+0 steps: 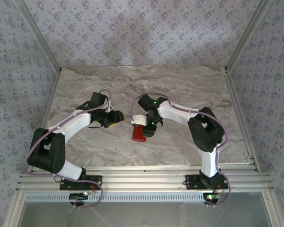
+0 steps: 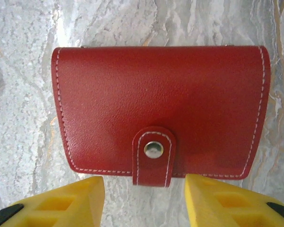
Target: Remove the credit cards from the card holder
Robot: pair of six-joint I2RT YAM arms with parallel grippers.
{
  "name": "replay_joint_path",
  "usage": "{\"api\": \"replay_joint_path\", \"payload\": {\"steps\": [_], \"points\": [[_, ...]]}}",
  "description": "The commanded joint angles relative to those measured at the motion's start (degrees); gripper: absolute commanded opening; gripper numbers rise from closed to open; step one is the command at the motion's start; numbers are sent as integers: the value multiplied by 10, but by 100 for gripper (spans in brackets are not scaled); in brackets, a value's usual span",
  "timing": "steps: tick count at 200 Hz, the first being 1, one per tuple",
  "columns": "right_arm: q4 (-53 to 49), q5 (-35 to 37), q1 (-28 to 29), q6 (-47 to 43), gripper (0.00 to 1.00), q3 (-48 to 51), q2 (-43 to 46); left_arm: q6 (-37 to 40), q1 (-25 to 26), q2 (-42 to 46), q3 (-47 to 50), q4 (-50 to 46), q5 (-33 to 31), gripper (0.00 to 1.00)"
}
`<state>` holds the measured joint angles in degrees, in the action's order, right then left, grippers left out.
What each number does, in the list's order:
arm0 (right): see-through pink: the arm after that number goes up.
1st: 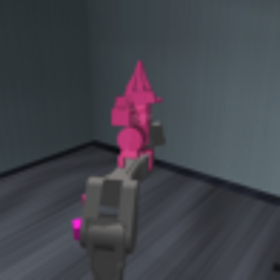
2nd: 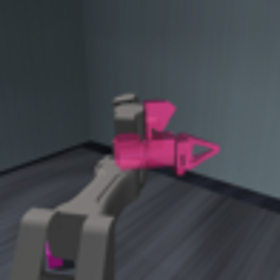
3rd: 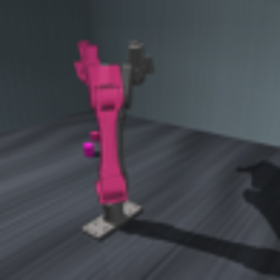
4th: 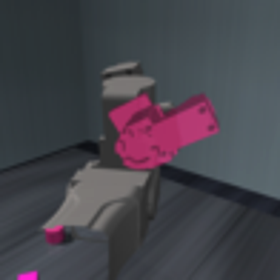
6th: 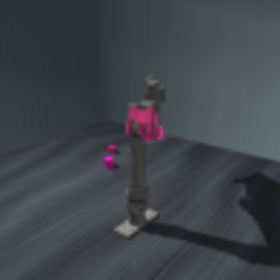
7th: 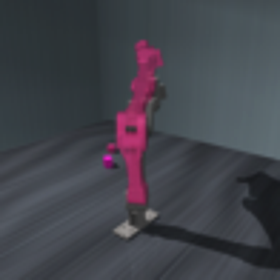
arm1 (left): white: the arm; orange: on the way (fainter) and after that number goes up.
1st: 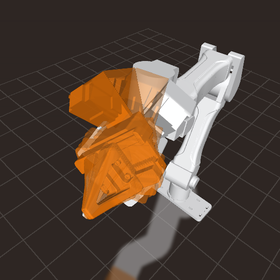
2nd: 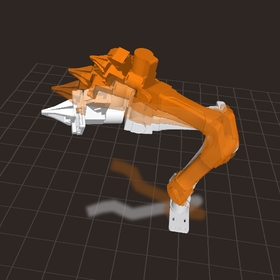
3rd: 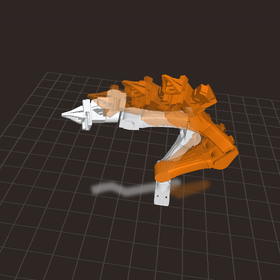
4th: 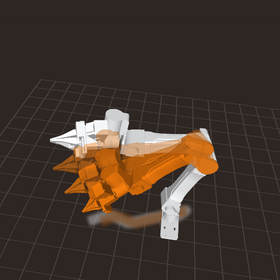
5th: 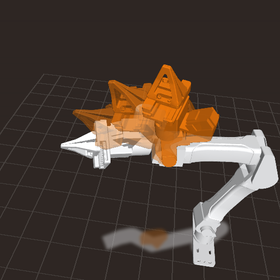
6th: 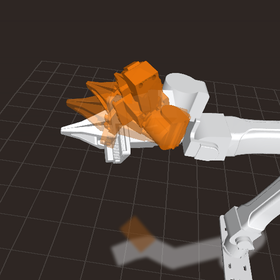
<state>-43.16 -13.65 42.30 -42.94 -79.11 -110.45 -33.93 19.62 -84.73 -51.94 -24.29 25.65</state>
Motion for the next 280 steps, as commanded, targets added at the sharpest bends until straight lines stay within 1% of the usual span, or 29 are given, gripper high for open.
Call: {"api": "replay_joint_path", "payload": {"steps": [1,48,73,109,137,157,176,203,218,222,238,280], "points": [[5,-26,3,-21,49,-18,-18,6,2,14,-10,-13,-4,60],[37,-22,5,-17,46,-2,-36,3,2,16,-6,-9,-2,60],[56,-18,7,-12,37,11,-36,-2,2,14,-5,-4,5,59],[92,-19,13,0,25,33,-21,-29,22,1,1,34,33,53],[126,-30,15,14,15,48,-9,-70,39,-23,14,89,59,44],[146,-36,17,24,13,62,2,-95,47,-39,23,121,70,35],[174,-35,19,31,12,79,14,-116,50,-56,29,149,85,23],[209,-34,21,36,9,102,32,-153,51,-84,42,195,112,13],[225,-34,23,36,8,103,39,-175,54,-98,50,227,128,8],[229,-34,24,36,8,123,41,-180,55,-101,53,235,131,8],[249,-36,26,38,8,135,50,-195,62,-115,56,258,142,4],[299,-44,28,50,6,163,70,-200,71,-144,64,247,131,0]]}}
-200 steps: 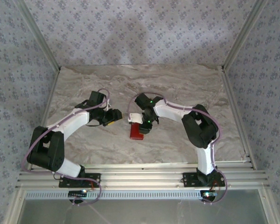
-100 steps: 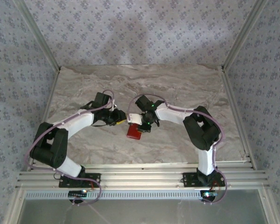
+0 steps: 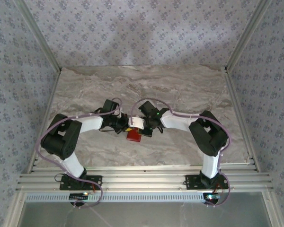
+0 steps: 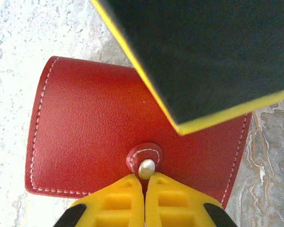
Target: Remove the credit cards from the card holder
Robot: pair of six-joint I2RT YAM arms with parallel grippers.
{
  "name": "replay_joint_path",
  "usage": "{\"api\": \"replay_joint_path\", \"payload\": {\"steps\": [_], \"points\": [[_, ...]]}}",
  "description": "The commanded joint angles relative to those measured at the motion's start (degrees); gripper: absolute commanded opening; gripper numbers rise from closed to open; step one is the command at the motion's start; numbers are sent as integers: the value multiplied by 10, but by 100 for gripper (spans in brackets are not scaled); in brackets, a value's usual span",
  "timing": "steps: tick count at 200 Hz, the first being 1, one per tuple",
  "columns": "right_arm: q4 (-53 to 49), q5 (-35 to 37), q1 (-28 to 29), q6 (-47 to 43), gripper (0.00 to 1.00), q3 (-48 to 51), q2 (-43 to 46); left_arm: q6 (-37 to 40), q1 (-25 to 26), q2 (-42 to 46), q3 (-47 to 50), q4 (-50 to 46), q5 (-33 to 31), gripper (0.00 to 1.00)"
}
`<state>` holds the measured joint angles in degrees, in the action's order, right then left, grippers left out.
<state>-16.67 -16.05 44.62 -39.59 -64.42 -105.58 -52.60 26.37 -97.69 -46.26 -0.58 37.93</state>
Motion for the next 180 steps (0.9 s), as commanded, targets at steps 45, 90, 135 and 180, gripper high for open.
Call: {"api": "replay_joint_path", "payload": {"steps": [45,90,135,180], "points": [[60,-25,4,29,6,32,29,-16,3,-24,30,3,-15,0],[76,9,-9,96,41,56,67,-18,-4,8,29,-4,-18,0],[51,60,-5,328,52,41,90,15,-19,49,-26,-84,-37,6],[-36,168,31,618,53,2,87,72,-59,80,-58,-160,-63,11]]}}
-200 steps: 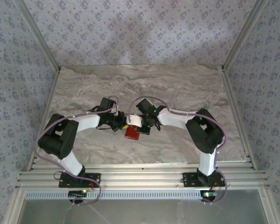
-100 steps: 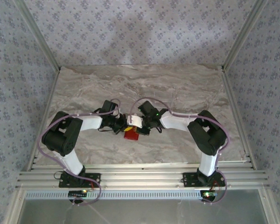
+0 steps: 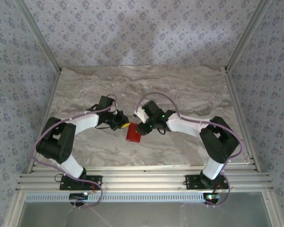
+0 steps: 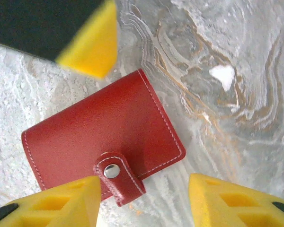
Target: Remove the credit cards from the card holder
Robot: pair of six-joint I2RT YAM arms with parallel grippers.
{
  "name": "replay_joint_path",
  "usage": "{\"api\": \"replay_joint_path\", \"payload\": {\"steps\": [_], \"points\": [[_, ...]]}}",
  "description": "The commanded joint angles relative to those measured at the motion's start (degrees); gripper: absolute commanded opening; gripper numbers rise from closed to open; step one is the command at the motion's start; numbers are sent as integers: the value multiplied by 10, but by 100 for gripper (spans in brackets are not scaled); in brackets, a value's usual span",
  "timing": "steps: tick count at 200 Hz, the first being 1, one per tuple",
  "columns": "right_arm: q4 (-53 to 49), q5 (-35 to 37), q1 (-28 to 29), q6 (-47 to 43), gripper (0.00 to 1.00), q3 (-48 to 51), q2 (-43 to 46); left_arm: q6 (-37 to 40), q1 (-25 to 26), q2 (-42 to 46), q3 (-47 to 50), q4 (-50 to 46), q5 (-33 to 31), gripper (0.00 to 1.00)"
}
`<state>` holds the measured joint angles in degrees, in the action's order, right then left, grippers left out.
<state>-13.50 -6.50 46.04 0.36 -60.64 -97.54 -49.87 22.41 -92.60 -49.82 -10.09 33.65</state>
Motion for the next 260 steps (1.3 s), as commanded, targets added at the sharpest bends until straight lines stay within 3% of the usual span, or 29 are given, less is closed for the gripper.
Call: {"api": "replay_joint_path", "payload": {"steps": [1,17,45,78,124,208,260], "points": [[-71,74,17,227,53,-37,7,46,-21,30,-22,-66,-21,11],[-122,77,17,323,53,-59,1,62,-34,38,-21,-81,-31,11],[-150,55,16,406,57,-72,-9,75,-49,48,-15,-92,-39,12],[-178,42,20,443,65,-121,-51,76,-53,58,-5,-90,-37,14],[-197,32,21,455,65,-158,-112,87,-55,69,-3,-102,-40,16],[-194,49,21,476,46,-110,-88,83,-55,70,8,-93,-38,17],[-173,59,20,482,27,-84,-67,98,-43,71,0,-103,-44,19]]}}
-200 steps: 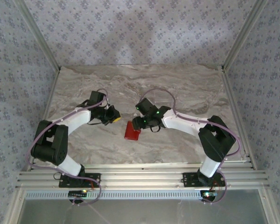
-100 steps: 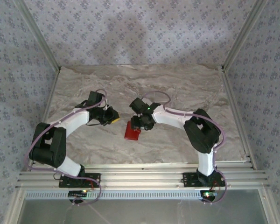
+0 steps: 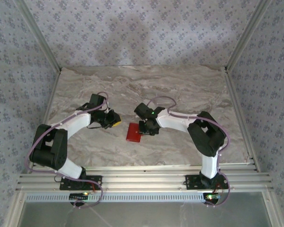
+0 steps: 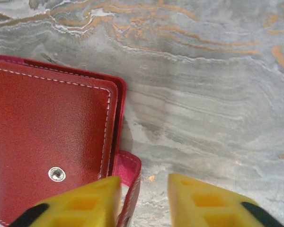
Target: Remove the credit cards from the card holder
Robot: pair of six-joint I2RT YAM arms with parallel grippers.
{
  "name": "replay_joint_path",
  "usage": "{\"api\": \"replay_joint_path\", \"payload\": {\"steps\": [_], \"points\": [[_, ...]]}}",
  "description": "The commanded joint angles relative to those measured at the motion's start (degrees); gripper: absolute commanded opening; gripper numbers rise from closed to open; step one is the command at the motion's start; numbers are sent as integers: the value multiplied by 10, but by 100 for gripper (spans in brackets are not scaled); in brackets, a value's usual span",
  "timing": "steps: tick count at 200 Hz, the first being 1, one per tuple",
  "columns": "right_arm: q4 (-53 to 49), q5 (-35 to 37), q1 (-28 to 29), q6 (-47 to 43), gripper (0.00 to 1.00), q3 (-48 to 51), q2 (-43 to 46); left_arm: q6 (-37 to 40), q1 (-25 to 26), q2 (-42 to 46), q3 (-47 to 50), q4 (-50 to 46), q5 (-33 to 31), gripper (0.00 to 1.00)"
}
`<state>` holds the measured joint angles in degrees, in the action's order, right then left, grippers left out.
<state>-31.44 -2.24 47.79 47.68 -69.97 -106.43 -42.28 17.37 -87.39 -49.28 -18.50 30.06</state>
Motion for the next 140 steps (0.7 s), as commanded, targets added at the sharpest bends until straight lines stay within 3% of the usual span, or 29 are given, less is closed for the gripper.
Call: {"api": "replay_joint_path", "payload": {"steps": [1,58,140], "points": [[6,17,3,9,27,10,22,23,8,18,-5,-18,-8,19],[23,28,3,-1,10,12,32,48,52,8,-33,-52,-41,24],[23,33,4,-23,8,48,58,93,67,54,-40,-125,-102,26]]}}
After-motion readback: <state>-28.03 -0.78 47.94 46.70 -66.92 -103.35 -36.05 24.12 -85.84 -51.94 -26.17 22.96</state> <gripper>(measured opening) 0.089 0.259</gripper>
